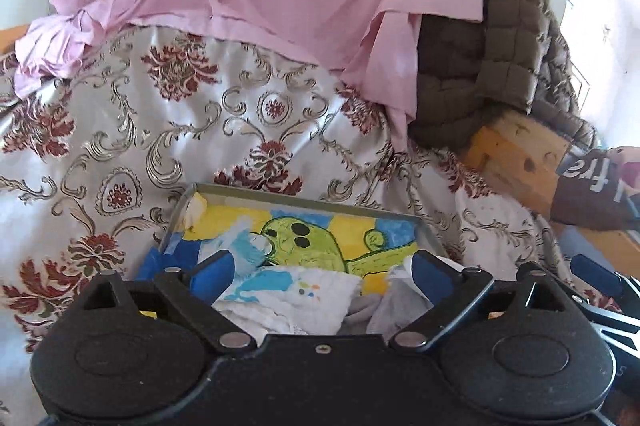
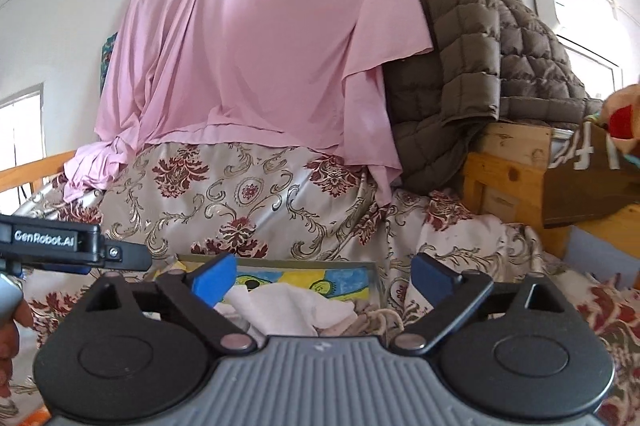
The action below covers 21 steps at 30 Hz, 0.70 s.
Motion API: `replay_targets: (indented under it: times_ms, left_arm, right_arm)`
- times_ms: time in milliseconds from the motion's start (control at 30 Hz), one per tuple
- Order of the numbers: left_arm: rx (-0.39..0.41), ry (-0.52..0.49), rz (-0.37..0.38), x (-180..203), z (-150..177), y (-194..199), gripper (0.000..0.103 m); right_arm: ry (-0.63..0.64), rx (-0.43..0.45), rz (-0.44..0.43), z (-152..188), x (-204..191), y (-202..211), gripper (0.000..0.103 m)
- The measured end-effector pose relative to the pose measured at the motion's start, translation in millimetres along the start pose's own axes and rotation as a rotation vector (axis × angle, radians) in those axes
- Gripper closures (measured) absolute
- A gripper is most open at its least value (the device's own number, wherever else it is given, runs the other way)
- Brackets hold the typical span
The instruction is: Organize soft objects
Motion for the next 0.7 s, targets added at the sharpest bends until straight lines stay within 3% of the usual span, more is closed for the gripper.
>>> replay_targets:
  times_ms: [167,700]
  left_arm:
    - [0.019,0.007,0.01,4.8,2.8,24.4,0.001]
    - [0.087,-0.06,0.0,17.6,8.2,86.6,0.001]
  right_arm:
    - [-0.001,0.013,0.007,-6.9,-0.2,17.9,0.001]
    - [-0.048,0.022,-0.008,-12.9,-8.4,60.4,0.0]
Point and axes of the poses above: each gripper's, at about its wrist camera, not at the fingertips, and y roughly against the way its jaws point, x to its right, z to its underside, the point moved 6 cm from there along -y, roughly the way its jaws point, and after that the axes turned 3 degrees about x, right-handed, at the moved point
